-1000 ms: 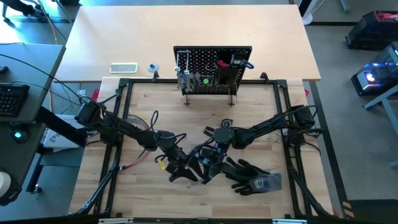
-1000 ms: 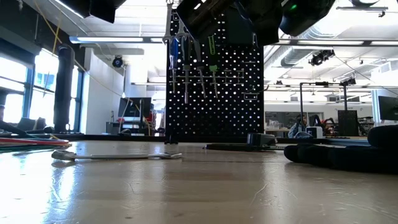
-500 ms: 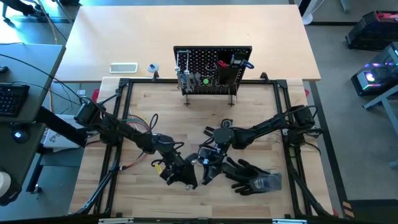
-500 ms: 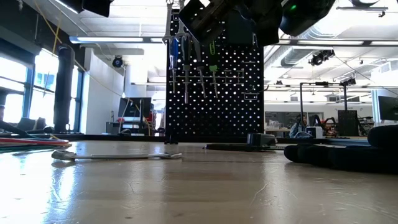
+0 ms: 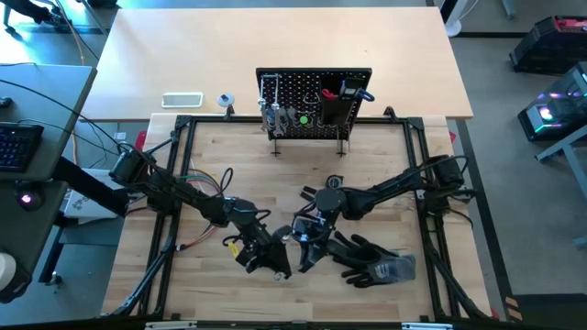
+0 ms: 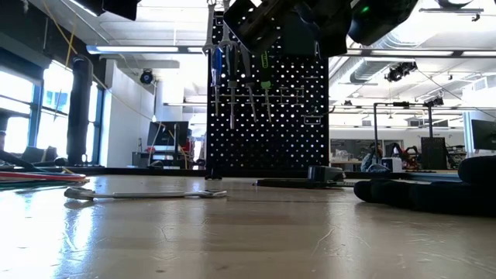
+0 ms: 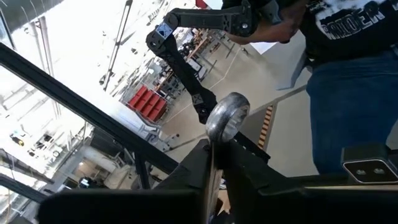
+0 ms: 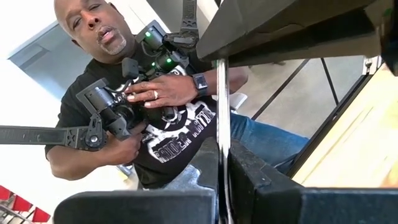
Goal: Hang tools onto peg board
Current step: Hang the wrench on the peg board
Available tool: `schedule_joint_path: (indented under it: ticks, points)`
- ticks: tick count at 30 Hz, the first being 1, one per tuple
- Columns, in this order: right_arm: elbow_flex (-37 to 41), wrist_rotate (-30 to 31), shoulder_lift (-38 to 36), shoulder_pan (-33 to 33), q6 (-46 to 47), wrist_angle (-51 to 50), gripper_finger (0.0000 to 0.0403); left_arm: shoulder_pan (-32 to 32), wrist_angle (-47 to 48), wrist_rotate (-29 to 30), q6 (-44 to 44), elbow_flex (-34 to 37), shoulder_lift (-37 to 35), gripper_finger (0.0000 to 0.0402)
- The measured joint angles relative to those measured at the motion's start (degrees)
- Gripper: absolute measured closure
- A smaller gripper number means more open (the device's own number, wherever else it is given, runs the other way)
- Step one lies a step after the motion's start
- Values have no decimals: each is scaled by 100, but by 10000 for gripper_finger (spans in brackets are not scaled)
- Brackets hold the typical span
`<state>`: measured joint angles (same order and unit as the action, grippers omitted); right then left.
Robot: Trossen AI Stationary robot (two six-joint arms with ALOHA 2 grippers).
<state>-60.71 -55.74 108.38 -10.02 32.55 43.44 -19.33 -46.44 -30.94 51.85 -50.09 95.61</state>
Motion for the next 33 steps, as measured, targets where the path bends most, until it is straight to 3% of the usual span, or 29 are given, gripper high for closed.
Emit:
schedule_joint_path:
  ticks: [4,16,33]
  points:
    - [0,-33,0,-3,13,-2,378,0,12,0,15,0,0,392]
    - [0,-73,0,2,27,-46,263,-7,66,-220,-208,11,2,400]
    - [0,-126,-317,186,-945,-1779,257,261,756,-38,-806,11,4,401]
